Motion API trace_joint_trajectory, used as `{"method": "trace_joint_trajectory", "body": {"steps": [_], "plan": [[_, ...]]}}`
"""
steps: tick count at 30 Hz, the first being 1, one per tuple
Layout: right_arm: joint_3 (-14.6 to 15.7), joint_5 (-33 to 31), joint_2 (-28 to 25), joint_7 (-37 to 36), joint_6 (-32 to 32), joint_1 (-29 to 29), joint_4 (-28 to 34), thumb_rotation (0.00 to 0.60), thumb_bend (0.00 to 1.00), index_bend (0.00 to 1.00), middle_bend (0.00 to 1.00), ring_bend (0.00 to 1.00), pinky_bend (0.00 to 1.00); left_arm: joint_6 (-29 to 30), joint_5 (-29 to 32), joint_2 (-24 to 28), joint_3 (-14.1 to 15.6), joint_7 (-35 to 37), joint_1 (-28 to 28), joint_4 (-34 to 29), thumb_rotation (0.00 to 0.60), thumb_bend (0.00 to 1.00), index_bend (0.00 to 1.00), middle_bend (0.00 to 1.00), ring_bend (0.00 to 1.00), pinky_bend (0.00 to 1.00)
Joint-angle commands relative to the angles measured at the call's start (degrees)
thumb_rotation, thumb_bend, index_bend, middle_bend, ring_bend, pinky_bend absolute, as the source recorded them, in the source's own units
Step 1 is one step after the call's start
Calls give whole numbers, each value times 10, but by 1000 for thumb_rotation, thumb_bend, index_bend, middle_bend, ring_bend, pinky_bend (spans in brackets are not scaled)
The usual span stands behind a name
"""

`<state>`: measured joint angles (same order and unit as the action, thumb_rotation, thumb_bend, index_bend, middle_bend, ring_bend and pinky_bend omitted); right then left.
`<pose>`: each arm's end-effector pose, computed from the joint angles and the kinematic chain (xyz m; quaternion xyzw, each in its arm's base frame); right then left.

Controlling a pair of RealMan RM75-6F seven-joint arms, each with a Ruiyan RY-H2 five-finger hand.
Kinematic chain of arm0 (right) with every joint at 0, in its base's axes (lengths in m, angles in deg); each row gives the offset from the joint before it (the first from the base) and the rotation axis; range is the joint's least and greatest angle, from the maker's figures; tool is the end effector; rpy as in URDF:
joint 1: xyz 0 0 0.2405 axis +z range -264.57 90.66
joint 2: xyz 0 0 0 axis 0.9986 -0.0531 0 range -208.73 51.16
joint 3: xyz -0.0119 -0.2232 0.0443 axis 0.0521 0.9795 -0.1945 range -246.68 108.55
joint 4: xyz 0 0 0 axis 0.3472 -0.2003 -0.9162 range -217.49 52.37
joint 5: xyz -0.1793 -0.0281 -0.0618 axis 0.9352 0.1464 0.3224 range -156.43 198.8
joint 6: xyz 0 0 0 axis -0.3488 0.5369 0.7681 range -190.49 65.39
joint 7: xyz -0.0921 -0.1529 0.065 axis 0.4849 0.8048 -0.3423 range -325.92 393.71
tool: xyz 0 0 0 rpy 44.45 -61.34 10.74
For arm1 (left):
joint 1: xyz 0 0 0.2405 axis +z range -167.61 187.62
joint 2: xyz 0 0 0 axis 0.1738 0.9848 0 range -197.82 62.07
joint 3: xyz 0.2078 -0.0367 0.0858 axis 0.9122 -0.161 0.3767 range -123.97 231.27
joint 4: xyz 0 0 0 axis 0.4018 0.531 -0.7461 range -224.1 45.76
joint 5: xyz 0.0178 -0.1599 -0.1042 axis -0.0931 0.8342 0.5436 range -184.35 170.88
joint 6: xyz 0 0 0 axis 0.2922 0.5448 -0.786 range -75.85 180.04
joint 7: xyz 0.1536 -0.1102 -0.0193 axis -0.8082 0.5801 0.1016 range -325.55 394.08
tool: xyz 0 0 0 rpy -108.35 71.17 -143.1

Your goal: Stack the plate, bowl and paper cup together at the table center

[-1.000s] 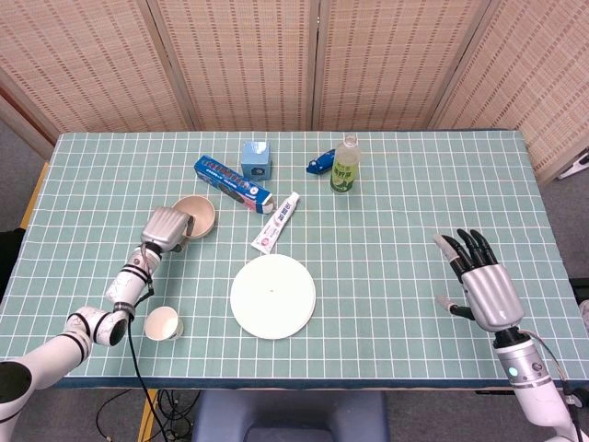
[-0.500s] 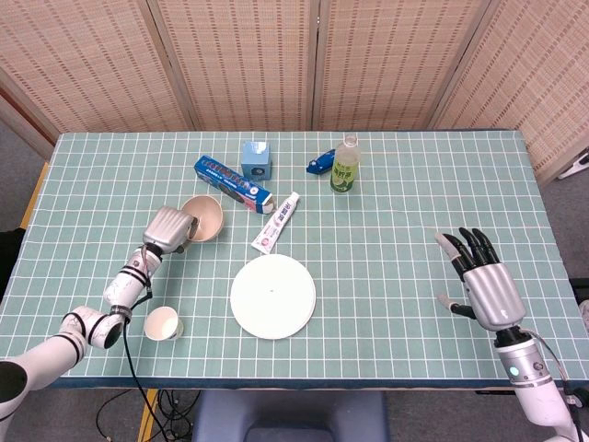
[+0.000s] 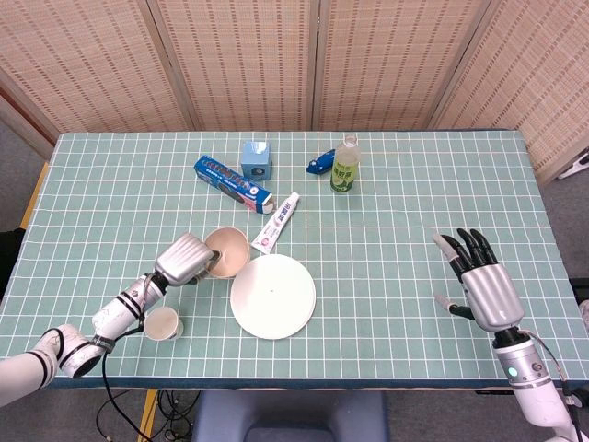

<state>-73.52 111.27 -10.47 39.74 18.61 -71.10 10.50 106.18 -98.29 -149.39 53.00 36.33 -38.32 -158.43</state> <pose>-0.2101 -0.2720 0.1294 0.6623 -0.3138 0.4383 0.5204 -0.1283 0.3803 0.0092 -0.8457 -0.2038 -0.3416 0.3558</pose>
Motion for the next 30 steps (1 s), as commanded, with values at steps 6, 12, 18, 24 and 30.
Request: {"method": "trace_joint_trajectory", "body": {"steps": [6,12,18,24,30], "plan": [[-1,0,-1,1,2,-3,2,600,137,77,145,0,1,-14,-19,21,11,-71,-12,-107,600,424,652,929,863,882],[-1,0,-1,1,4,-5,3,600,137,78,145,0,1,-45,4,3,-1,-121,-24,-140,600,424,645,928,861,882],[-2,0,-1,-5,7,-8,-1,600,137,77,144,0,1,-67,29,-20,-13,-170,-35,-154,600,424,639,928,862,882],[-2,2,-2,-10,10,-10,-4,600,137,78,144,0,1,-78,55,-44,-24,-209,-41,-152,600,424,638,927,861,882],[-2,1,-4,-15,13,-14,-6,600,137,77,144,0,1,-87,84,-56,-28,-247,-43,-140,600,424,632,927,860,882]]}}
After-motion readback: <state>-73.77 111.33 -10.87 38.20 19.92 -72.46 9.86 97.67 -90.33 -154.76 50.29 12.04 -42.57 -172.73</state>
